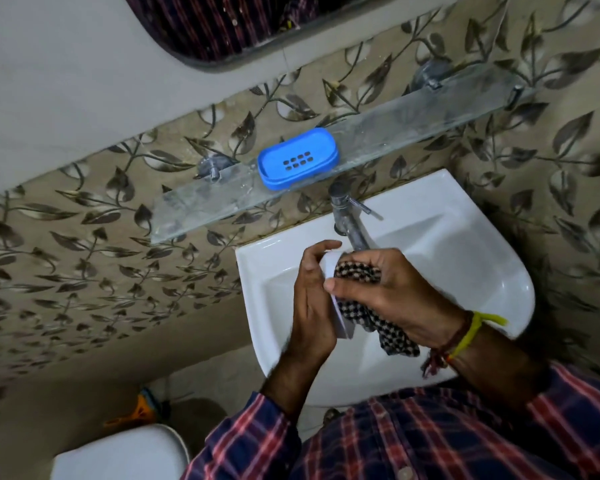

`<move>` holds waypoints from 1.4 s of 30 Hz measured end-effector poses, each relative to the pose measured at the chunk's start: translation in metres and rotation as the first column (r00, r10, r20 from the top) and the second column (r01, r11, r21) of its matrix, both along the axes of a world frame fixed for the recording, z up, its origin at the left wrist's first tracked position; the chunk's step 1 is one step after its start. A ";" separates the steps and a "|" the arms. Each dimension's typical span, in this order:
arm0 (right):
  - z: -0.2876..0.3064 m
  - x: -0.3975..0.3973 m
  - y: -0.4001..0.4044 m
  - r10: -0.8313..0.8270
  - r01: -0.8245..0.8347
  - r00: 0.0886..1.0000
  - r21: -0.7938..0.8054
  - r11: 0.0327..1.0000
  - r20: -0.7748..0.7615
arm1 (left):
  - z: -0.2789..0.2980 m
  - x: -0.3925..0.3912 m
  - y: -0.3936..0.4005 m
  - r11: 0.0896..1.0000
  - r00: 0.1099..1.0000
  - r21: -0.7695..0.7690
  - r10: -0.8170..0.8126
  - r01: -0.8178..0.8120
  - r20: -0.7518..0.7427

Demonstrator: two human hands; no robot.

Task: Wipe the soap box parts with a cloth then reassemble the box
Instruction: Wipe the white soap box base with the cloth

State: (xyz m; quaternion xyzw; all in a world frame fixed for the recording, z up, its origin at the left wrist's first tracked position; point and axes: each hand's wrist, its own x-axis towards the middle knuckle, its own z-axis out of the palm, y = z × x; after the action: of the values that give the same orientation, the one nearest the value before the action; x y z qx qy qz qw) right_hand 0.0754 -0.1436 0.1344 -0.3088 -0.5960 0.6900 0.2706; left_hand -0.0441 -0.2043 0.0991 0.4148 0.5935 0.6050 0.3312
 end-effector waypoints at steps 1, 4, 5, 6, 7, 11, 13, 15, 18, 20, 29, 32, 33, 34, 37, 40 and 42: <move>0.001 -0.001 0.003 -0.034 0.034 0.999 -0.009 0.999 -0.007 | 0.001 0.000 0.000 1.000 0.999 -0.003 -0.028 0.028 0.026; 0.002 -0.007 0.007 -0.139 0.135 0.989 -0.073 0.988 -0.044 | 0.003 0.003 -0.005 0.989 0.987 0.014 -0.148 0.147 0.066; 0.001 -0.008 0.006 -0.148 0.145 0.988 -0.076 0.987 -0.037 | 0.003 0.004 -0.007 0.987 0.985 0.013 -0.159 0.159 0.064; 0.000 -0.009 0.005 -0.143 0.141 0.989 -0.068 0.988 -0.025 | 0.001 0.003 -0.007 0.988 0.987 0.006 -0.152 0.152 0.054; 0.000 -0.008 0.004 -0.131 0.130 0.991 -0.054 0.990 -0.017 | 0.001 0.003 -0.005 0.990 0.988 -0.016 -0.140 0.141 0.062; 0.001 -0.003 0.006 -0.057 0.058 0.998 0.033 0.998 -0.025 | 0.010 0.004 0.004 0.994 0.989 -0.026 -0.106 0.109 0.099; 0.000 -0.003 0.004 -0.021 0.019 1.000 0.105 0.994 0.017 | 0.015 0.001 0.010 0.998 0.977 -0.063 -0.004 0.018 0.212; -0.005 -0.004 -0.003 0.012 -0.029 0.995 0.177 0.984 0.099 | 0.020 -0.006 0.017 0.988 0.961 -0.130 0.116 -0.085 0.250; -0.005 -0.005 -0.007 0.072 -0.114 0.981 0.235 0.965 0.179 | 0.029 -0.011 0.020 0.970 0.946 -0.214 0.171 -0.113 0.276; -0.003 -0.004 -0.002 0.120 -0.155 0.982 0.264 0.952 0.145 | 0.029 -0.011 0.021 0.959 0.909 -0.252 0.215 -0.128 0.356; 0.006 -0.002 0.007 -0.106 0.105 0.994 -0.331 0.938 0.016 | -0.009 -0.014 -0.007 0.973 0.843 0.127 -0.096 0.191 -0.530; 0.008 -0.007 0.005 -0.080 0.055 0.996 -0.402 0.914 -0.046 | -0.021 -0.010 -0.004 0.955 0.876 0.251 -0.017 0.157 -0.482; 0.006 -0.010 0.003 -0.094 0.063 0.994 -0.397 0.916 -0.060 | -0.021 -0.008 0.000 0.958 0.909 0.268 0.024 0.097 -0.416; 0.004 -0.011 0.002 -0.111 0.077 0.991 -0.380 0.922 -0.068 | -0.018 -0.007 0.004 0.962 0.932 0.271 0.058 0.044 -0.357; 0.003 -0.009 0.000 -0.073 0.064 0.997 -0.223 0.973 -0.035 | -0.012 -0.009 0.008 0.984 0.972 0.176 0.065 -0.024 -0.226; 0.006 -0.004 -0.006 0.029 -0.032 0.999 -0.170 0.985 -0.025 | -0.004 -0.012 0.006 0.997 0.990 0.059 0.048 -0.040 -0.134; 0.007 -0.004 -0.005 0.024 -0.026 1.000 -0.185 0.982 -0.009 | 0.004 -0.010 0.008 0.999 0.994 -0.009 0.045 -0.047 -0.099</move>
State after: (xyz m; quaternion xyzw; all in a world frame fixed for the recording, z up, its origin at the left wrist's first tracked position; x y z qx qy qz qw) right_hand 0.0714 -0.1482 0.1411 -0.3229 -0.5323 0.7467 0.2340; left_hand -0.0540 -0.1961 0.1026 0.4284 0.6218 0.5880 0.2899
